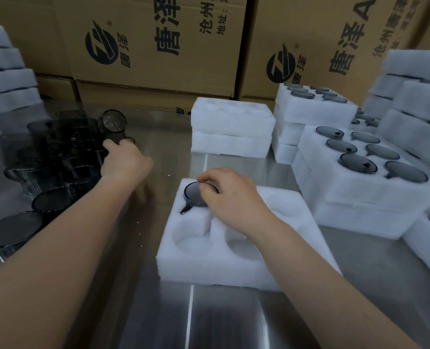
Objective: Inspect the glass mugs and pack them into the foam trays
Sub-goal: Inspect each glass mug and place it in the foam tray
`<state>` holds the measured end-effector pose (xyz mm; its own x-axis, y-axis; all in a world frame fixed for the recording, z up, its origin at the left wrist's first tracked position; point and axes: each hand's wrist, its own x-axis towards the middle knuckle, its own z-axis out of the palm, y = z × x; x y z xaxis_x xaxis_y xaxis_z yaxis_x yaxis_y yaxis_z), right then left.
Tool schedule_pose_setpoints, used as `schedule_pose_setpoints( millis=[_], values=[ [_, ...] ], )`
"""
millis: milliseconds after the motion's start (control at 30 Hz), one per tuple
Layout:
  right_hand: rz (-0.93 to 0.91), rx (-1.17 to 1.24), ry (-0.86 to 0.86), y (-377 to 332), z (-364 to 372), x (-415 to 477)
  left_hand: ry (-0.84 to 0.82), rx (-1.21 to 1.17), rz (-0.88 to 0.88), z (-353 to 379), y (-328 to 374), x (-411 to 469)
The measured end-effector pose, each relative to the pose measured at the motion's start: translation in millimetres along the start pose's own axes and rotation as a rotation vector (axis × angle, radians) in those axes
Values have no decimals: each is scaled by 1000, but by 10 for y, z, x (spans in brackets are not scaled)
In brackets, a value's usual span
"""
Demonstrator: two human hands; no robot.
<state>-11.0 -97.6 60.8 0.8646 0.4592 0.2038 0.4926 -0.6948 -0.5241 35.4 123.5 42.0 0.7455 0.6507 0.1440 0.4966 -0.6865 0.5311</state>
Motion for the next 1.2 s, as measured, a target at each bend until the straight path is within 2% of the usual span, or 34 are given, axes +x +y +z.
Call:
schedule_pose_setpoints(
  millis=[733, 1200],
  values=[
    [-15, -32, 4, 8, 17, -3, 83, -62, 209, 17, 27, -240],
    [-30, -35, -2, 28, 20, -6, 205, 19, 351, 110, -32, -306]
  ],
)
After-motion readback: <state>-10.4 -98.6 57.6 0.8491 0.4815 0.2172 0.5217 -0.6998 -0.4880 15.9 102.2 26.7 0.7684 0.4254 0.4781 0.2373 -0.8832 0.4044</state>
